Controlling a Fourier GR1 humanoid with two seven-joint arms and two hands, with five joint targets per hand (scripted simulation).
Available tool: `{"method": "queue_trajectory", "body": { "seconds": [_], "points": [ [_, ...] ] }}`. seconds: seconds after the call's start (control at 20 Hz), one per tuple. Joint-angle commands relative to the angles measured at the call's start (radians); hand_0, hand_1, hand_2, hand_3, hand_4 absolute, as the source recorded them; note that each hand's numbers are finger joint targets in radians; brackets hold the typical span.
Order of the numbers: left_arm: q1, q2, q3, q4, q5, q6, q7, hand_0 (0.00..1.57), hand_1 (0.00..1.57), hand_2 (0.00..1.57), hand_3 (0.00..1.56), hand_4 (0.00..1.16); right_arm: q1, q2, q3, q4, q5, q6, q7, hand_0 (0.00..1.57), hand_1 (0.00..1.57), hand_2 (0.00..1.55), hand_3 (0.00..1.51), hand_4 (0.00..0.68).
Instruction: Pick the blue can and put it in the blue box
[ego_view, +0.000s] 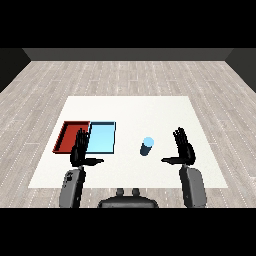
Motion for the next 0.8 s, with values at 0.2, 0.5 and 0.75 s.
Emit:
{"method": "queue_trajectory", "body": {
  "seconds": [0.2, 0.5, 0.75],
  "points": [
    [-0.032, -0.016, -0.030, 0.039, -0.019, 0.059, -0.019, 0.00, 0.00, 0.00, 0.00, 0.00, -0.058, -0.023, -0.022, 0.095, -0.049, 0.043, 0.032, 0.00, 0.00, 0.00, 0.00, 0.000],
    [-0.016, 0.026, 0.032, 0.050, 0.045, -0.026, -0.013, 0.00, 0.00, 0.00, 0.00, 0.00, -0.180, 0.026, -0.010, 0.290, -0.008, -0.032, -0.006, 0.00, 0.00, 0.00, 0.00, 0.000],
    [-0.013, 0.000, 0.008, -0.041, 0.025, 0.039, 0.038, 0.00, 0.00, 0.00, 0.00, 0.00, -0.124, 0.014, -0.013, 0.223, -0.045, -0.028, 0.044, 0.00, 0.00, 0.00, 0.00, 0.000]
  ]
}}
